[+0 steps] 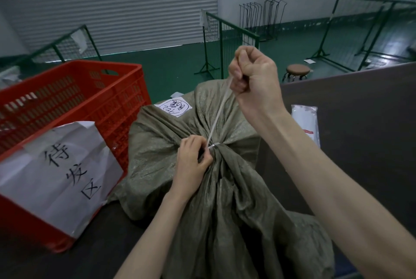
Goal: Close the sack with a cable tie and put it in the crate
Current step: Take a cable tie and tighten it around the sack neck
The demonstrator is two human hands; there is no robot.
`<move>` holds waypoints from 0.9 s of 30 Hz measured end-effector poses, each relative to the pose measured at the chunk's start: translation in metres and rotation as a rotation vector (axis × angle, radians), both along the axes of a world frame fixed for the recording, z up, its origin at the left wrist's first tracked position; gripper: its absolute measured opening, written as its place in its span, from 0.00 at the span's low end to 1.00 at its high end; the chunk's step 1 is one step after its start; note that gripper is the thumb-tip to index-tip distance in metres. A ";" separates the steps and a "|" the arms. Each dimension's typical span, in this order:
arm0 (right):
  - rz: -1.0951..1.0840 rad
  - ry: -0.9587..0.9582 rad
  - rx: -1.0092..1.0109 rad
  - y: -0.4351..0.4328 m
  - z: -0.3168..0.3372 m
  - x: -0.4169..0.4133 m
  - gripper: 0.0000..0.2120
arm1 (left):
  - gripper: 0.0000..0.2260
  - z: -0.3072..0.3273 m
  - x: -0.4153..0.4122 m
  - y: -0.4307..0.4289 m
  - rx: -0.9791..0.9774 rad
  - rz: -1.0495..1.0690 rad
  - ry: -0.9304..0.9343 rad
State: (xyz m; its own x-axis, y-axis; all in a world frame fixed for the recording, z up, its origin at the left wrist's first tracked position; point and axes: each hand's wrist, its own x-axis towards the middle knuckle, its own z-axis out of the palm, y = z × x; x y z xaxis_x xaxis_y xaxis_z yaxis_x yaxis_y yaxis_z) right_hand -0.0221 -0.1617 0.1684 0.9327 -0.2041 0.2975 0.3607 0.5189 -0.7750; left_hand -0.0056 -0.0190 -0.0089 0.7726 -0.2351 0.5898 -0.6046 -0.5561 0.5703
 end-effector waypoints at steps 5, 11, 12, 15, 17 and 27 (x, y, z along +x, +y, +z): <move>0.000 -0.007 0.030 -0.006 0.001 -0.006 0.12 | 0.02 -0.006 -0.002 -0.001 0.015 -0.002 0.000; -0.002 -0.007 0.078 -0.009 0.002 -0.007 0.12 | 0.01 -0.003 -0.002 0.002 0.004 -0.019 -0.010; -0.001 -0.008 0.079 -0.009 0.002 -0.006 0.12 | 0.01 -0.004 -0.003 0.003 0.008 -0.019 -0.009; 0.000 -0.011 0.071 -0.007 0.001 -0.006 0.12 | 0.01 -0.005 -0.003 0.002 0.014 -0.014 -0.011; 0.003 -0.017 0.059 -0.006 0.001 -0.006 0.12 | 0.01 -0.004 -0.003 0.001 0.026 -0.004 -0.014; 0.044 -0.013 0.007 -0.001 -0.013 -0.002 0.11 | 0.05 -0.009 -0.011 -0.003 0.128 0.056 0.051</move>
State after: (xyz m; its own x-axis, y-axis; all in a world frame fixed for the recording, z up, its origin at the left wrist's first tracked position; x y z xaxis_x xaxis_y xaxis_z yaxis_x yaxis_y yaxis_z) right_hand -0.0245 -0.1632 0.1550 0.9368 -0.1655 0.3083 0.3477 0.5398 -0.7666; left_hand -0.0169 -0.0216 -0.0179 0.8148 -0.2615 0.5173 -0.5425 -0.6584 0.5217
